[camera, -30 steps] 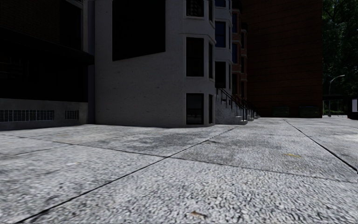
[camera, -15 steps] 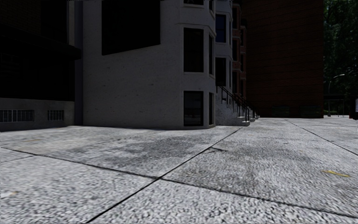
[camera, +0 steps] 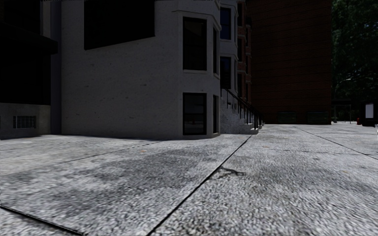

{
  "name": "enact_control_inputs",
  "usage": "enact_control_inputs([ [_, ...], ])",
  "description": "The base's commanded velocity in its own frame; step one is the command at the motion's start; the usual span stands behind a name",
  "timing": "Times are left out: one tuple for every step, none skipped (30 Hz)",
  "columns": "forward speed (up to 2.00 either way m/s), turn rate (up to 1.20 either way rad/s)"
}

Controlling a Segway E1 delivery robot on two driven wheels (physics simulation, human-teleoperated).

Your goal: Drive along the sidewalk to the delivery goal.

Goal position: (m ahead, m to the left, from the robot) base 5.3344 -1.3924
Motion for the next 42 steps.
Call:
enact_control_inputs([
  [2.0, -0.25],
  [2.0, -0.25],
  [2.0, -0.25],
  [2.0, -0.25],
  [2.0, -0.25],
  [2.0, -0.25],
  [2.0, -0.25],
  [2.0, -0.25],
  [2.0, -0.25],
  [2.0, -0.25],
  [2.0, -0.25],
  [2.0, -0.25],
  [2.0, -0.25],
  [2.0, -0.25],
  [2.0, -0.25],
  [2.0, -0.25],
  [2.0, -0.25],
  [2.0, -0.05],
  [2.0, 0.0],
  [2.0, 0.0],
  [2.0, 0.0],
  [2.0, 0.0],
  [2.0, 0.0],
  [2.0, 0.0],
  [2.0, 0.0],
  [2.0, 0.0],
  [2.0, -0.04],
  [2.0, -0.04],
  [2.0, -0.21],
  [1.92, -0.25],
  [1.79, -0.26],
  [1.79, -0.26],
  [1.72, -0.26],
  [1.66, -0.27],
  [1.64, -0.3],
  [1.64, -0.3],
  [1.59, -0.32],
  [1.56, -0.35],
  [1.5, -0.38],
  [1.47, -0.39],
  [1.47, -0.4],
  [1.47, -0.4],
])
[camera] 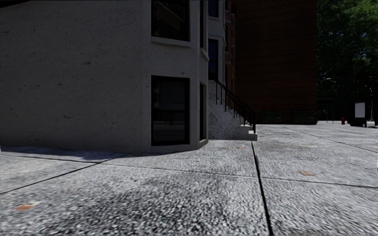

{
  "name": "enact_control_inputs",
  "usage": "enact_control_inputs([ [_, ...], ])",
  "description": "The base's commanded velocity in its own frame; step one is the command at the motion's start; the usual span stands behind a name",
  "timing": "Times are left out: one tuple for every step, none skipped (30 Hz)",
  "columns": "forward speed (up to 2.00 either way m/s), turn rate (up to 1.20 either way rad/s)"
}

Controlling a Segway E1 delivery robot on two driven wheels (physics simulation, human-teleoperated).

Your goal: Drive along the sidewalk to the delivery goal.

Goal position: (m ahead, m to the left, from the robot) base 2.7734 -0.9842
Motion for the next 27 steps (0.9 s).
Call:
enact_control_inputs([
  [1.44, -0.42],
  [1.4, -0.47],
  [1.4, -0.48],
  [1.4, -0.48],
  [1.39, -0.48],
  [1.39, -0.48],
  [1.39, -0.48],
  [1.39, -0.48],
  [1.39, -0.48],
  [1.39, -0.48],
  [1.39, -0.48],
  [1.39, -0.48],
  [1.39, -0.48],
  [1.39, -0.48],
  [1.39, -0.47],
  [1.39, -0.47],
  [1.39, -0.47],
  [1.39, -0.45],
  [1.39, -0.44],
  [1.39, -0.42],
  [1.39, -0.4],
  [1.39, -0.4],
  [1.39, 0.0],
  [1.39, 0.0],
  [1.39, 0.0],
  [1.39, 0.0],
  [1.39, 0.0],
])
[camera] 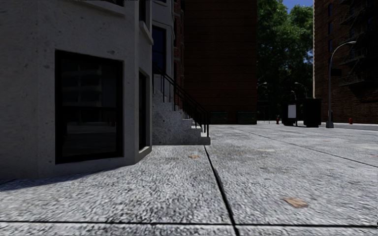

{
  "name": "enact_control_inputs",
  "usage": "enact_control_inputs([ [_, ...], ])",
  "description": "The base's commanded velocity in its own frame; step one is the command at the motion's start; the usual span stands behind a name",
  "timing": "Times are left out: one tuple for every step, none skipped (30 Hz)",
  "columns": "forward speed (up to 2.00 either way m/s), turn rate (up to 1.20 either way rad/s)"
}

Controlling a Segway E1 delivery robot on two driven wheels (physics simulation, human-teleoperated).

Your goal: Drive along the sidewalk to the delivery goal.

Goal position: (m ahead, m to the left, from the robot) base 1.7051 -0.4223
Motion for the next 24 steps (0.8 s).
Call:
enact_control_inputs([
  [1.39, 0.0],
  [1.39, 0.0],
  [1.39, 0.0],
  [1.39, 0.0],
  [1.4, 0.0],
  [1.4, 0.0],
  [1.4, 0.0],
  [1.4, 0.0],
  [1.4, 0.0],
  [1.4, 0.0],
  [1.4, 0.0],
  [1.4, 0.0],
  [1.4, 0.0],
  [1.4, 0.0],
  [1.4, 0.0],
  [1.4, 0.0],
  [1.4, 0.0],
  [1.4, 0.0],
  [1.4, 0.0],
  [1.4, 0.0],
  [1.4, 0.0],
  [1.4, 0.0],
  [1.4, 0.0],
  [1.4, 0.0],
])
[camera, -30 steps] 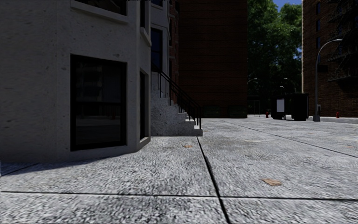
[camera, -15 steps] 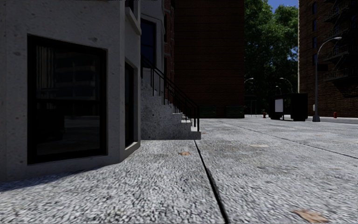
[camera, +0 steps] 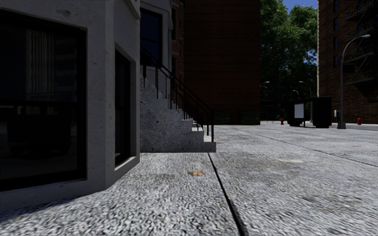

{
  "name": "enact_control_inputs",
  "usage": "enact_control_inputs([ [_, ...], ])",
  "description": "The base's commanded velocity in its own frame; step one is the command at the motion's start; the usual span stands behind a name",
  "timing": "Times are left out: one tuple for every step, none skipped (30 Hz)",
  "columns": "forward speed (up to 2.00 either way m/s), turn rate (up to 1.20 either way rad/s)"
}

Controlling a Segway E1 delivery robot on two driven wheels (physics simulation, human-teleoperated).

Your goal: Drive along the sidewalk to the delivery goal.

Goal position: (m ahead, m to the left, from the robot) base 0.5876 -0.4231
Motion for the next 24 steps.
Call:
enact_control_inputs([
  [1.4, 0.0],
  [1.4, 0.0],
  [1.4, 0.0],
  [1.25, 0.0],
  [0.42, 0.0],
  [0.0, 0.0],
  [0.0, 0.0],
  [0.0, 0.0],
  [0.0, 0.0],
  [0.0, 0.0],
  [0.0, 0.0],
  [0.0, 0.0],
  [0.0, 0.0],
  [0.0, 0.0],
  [0.0, 0.0],
  [0.0, 0.0],
  [0.0, 0.0],
  [0.0, 0.0],
  [0.0, 0.0],
  [0.0, 0.0],
  [0.0, 0.0],
  [0.0, 0.0],
  [0.0, 0.0],
  [0.0, 0.0],
])
